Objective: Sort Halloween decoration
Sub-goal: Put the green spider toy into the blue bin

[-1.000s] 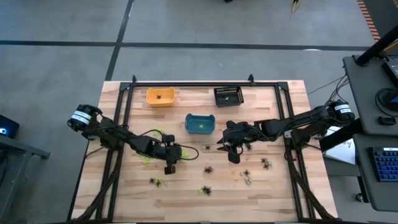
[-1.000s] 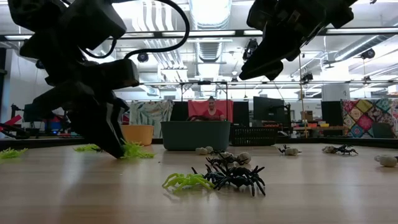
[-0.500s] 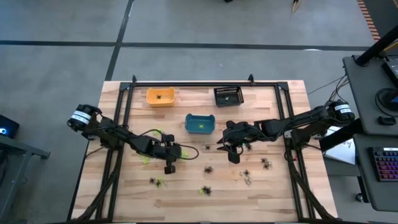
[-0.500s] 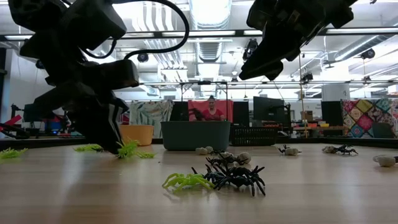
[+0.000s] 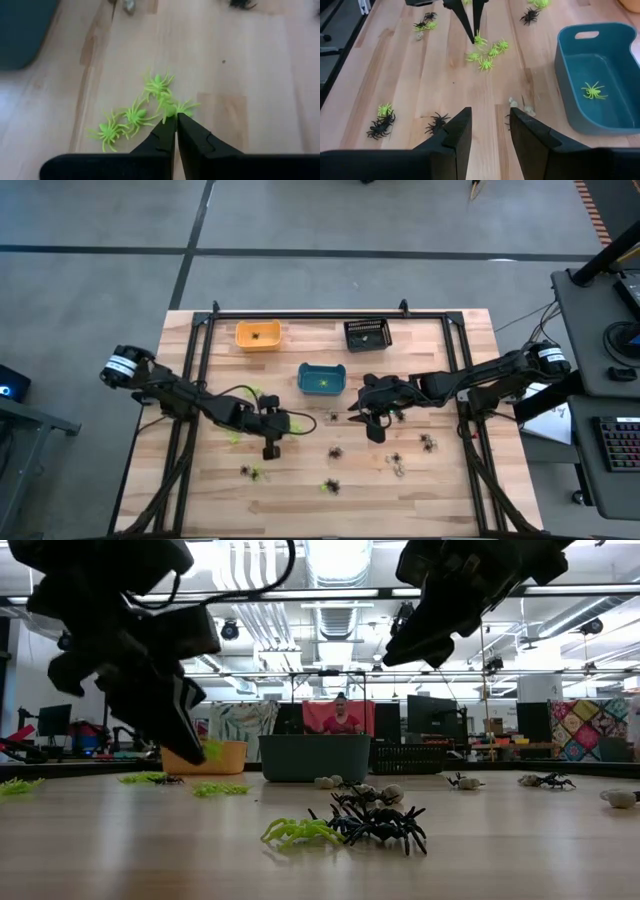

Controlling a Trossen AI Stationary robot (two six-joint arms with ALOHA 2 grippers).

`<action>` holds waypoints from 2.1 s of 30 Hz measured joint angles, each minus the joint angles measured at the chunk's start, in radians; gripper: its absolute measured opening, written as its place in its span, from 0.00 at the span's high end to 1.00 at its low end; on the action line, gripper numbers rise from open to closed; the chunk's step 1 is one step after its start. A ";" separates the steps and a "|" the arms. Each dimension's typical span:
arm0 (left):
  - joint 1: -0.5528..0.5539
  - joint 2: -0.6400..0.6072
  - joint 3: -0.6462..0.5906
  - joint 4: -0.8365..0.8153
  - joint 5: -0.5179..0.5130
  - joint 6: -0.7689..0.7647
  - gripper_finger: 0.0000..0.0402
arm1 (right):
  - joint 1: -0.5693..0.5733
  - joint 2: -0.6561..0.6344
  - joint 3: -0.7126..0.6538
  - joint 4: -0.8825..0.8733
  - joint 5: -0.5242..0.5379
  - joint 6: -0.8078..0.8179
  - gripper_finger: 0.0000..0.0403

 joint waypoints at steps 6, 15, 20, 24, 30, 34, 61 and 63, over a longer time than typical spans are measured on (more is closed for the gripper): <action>-0.004 -0.058 0.000 0.026 -0.001 0.029 1.00 | 0.004 0.012 -0.008 0.104 0.000 -0.025 0.69; -0.004 -0.083 0.000 0.213 -0.008 0.140 1.00 | 0.006 0.180 -0.007 0.420 -0.002 -0.071 0.69; -0.004 -0.084 0.000 0.290 -0.009 0.171 1.00 | 0.006 0.278 0.042 0.471 -0.002 -0.070 0.69; -0.004 -0.084 0.000 0.322 -0.009 0.194 1.00 | 0.006 0.345 0.103 0.472 -0.014 -0.075 0.67; -0.003 -0.084 0.000 0.328 -0.009 0.198 1.00 | 0.002 0.409 0.183 0.469 -0.092 -0.077 0.60; -0.003 -0.084 0.000 0.335 -0.011 0.199 1.00 | -0.002 0.426 0.209 0.448 -0.113 -0.078 0.58; -0.002 -0.079 0.000 0.299 -0.018 0.206 0.97 | -0.028 0.415 0.214 0.399 -0.119 -0.085 0.97; -0.003 -0.081 0.000 0.286 -0.010 0.202 0.94 | -0.040 0.402 0.214 0.367 -0.112 -0.085 0.97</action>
